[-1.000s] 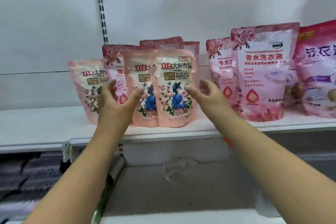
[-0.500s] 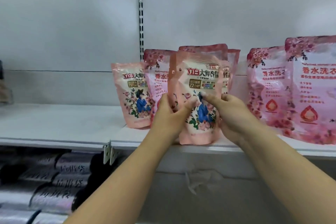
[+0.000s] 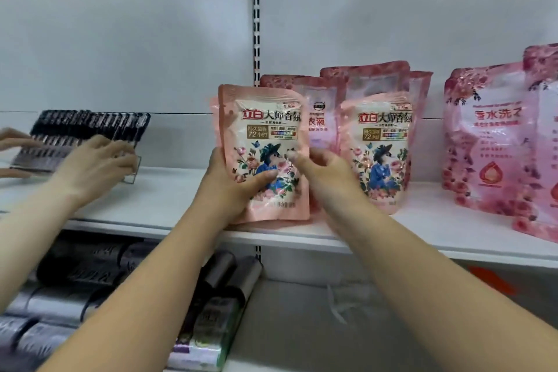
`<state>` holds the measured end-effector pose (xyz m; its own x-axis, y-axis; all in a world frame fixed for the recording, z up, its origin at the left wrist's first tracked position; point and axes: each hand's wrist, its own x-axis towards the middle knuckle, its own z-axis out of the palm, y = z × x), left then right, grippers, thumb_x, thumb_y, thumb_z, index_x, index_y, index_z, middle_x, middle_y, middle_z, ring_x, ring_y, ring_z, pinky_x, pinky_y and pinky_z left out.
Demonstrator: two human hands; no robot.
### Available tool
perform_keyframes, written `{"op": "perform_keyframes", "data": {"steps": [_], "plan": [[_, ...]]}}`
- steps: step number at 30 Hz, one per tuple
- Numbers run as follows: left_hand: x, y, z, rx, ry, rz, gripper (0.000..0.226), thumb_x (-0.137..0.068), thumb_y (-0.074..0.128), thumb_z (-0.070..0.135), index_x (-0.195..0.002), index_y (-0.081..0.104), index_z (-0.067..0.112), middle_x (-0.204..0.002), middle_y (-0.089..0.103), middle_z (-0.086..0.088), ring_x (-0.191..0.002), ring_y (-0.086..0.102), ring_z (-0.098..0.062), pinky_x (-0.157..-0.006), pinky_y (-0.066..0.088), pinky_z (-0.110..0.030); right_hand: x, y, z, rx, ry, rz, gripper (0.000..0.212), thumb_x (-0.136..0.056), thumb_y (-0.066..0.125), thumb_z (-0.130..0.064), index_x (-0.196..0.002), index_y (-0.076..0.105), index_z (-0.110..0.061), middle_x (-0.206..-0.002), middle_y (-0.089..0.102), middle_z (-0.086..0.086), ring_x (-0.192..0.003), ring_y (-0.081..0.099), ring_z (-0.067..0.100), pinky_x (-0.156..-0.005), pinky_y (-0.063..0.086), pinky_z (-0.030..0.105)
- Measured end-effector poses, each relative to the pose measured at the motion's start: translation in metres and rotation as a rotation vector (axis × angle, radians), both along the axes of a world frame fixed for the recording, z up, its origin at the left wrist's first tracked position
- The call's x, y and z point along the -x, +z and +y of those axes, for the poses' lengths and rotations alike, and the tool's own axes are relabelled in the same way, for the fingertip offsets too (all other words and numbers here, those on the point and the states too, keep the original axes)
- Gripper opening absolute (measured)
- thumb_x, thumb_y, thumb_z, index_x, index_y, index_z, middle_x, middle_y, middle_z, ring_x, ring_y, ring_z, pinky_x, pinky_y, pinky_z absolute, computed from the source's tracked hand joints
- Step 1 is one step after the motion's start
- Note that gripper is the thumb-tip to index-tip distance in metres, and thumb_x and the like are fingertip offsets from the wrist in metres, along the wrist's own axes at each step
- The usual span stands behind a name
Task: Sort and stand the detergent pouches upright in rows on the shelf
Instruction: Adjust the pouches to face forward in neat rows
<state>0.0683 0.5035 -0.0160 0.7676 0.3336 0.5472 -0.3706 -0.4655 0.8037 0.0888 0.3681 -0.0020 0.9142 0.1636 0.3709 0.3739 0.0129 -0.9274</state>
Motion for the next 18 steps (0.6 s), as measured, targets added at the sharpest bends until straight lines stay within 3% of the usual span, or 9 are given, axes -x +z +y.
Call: {"op": "perform_keyframes", "data": {"steps": [5,7,9,12,15,18], "plan": [[-0.019,0.002,-0.006,-0.078,0.039,0.012,0.07,-0.077,0.071,0.027,-0.131,0.029,0.011,-0.112,0.049,0.003,-0.098,0.051,-0.017,-0.079,0.036,-0.023,-0.006,0.017,-0.063,0.005,-0.428,-0.346,0.028,-0.085,0.062,-0.033,-0.107,0.05,-0.022,-0.103,0.056,-0.003,-0.093,0.054,0.012,-0.089,0.05,0.033],[-0.028,0.003,-0.005,-0.084,0.028,0.049,0.076,-0.077,0.07,0.031,-0.134,0.025,0.011,-0.126,0.05,-0.002,-0.111,0.051,-0.024,-0.086,0.038,-0.027,-0.021,0.02,-0.085,0.069,-0.589,-0.295,0.046,-0.08,0.066,-0.037,-0.117,0.045,-0.022,-0.121,0.048,0.005,-0.109,0.048,0.018,-0.098,0.043,0.039],[-0.032,0.004,-0.004,-0.028,0.001,0.078,0.079,-0.076,0.07,0.033,-0.135,0.023,0.011,-0.132,0.048,-0.006,-0.116,0.05,-0.026,-0.092,0.038,-0.03,-0.033,0.018,-0.096,0.162,-0.597,-0.09,0.061,-0.077,0.069,-0.04,-0.125,0.04,-0.016,-0.129,0.044,0.007,-0.118,0.044,0.024,-0.102,0.039,0.045],[-0.032,0.004,-0.006,0.083,-0.054,0.092,0.079,-0.075,0.07,0.035,-0.134,0.023,0.012,-0.123,0.048,-0.003,-0.107,0.05,-0.022,-0.094,0.04,-0.033,-0.038,0.008,-0.102,0.097,-0.433,0.089,0.048,-0.078,0.07,-0.03,-0.114,0.046,-0.012,-0.11,0.054,0.003,-0.1,0.055,0.022,-0.086,0.048,0.038],[-0.029,0.004,-0.006,0.157,-0.122,0.081,0.093,-0.063,0.071,0.044,-0.136,0.022,0.014,-0.119,0.047,0.001,-0.106,0.051,-0.02,-0.096,0.041,-0.034,-0.031,0.008,-0.105,0.073,-0.303,0.065,0.022,-0.082,0.066,-0.027,-0.096,0.054,-0.015,-0.089,0.061,-0.003,-0.077,0.058,0.012,-0.062,0.043,0.024],[-0.022,0.003,-0.004,0.166,-0.085,0.041,0.106,-0.055,0.07,0.049,-0.14,0.014,0.02,-0.134,0.041,-0.004,-0.119,0.047,-0.023,-0.104,0.036,-0.038,-0.022,0.01,-0.105,-0.017,-0.213,0.034,0.006,-0.085,0.062,-0.016,-0.081,0.058,-0.017,-0.081,0.065,-0.002,-0.072,0.061,0.009,-0.06,0.045,0.023]]}}
